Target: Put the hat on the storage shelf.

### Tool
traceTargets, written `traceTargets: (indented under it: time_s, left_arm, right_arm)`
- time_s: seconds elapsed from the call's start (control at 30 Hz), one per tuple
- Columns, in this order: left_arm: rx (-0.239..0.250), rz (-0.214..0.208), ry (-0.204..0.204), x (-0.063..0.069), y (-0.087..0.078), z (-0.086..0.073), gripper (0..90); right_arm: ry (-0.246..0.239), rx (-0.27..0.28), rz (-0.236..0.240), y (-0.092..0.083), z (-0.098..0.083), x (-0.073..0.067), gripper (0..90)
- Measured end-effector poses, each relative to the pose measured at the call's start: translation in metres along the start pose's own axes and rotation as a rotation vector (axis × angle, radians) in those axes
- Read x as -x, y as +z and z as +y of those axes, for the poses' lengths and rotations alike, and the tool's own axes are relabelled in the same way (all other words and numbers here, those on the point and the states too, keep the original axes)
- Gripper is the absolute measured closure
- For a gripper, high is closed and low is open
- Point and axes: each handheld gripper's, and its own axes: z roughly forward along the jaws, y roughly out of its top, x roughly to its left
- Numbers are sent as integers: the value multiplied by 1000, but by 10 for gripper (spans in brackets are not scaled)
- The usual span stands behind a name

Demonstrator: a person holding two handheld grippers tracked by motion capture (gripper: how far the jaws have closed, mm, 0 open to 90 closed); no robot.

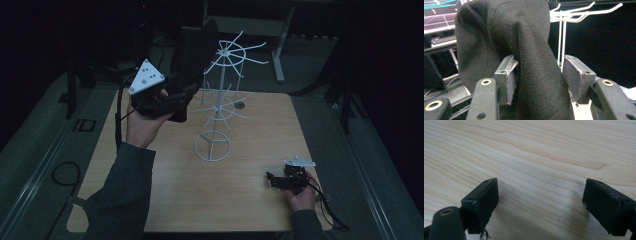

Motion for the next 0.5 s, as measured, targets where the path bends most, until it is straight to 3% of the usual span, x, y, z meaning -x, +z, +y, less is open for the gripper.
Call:
traceTargets:
  time_s: [0.5]
  left_arm:
    - [-5, 3, -25, -10, -18, 0, 462]
  right_arm:
    - [-1, 0, 0, 0, 0, 0, 133]
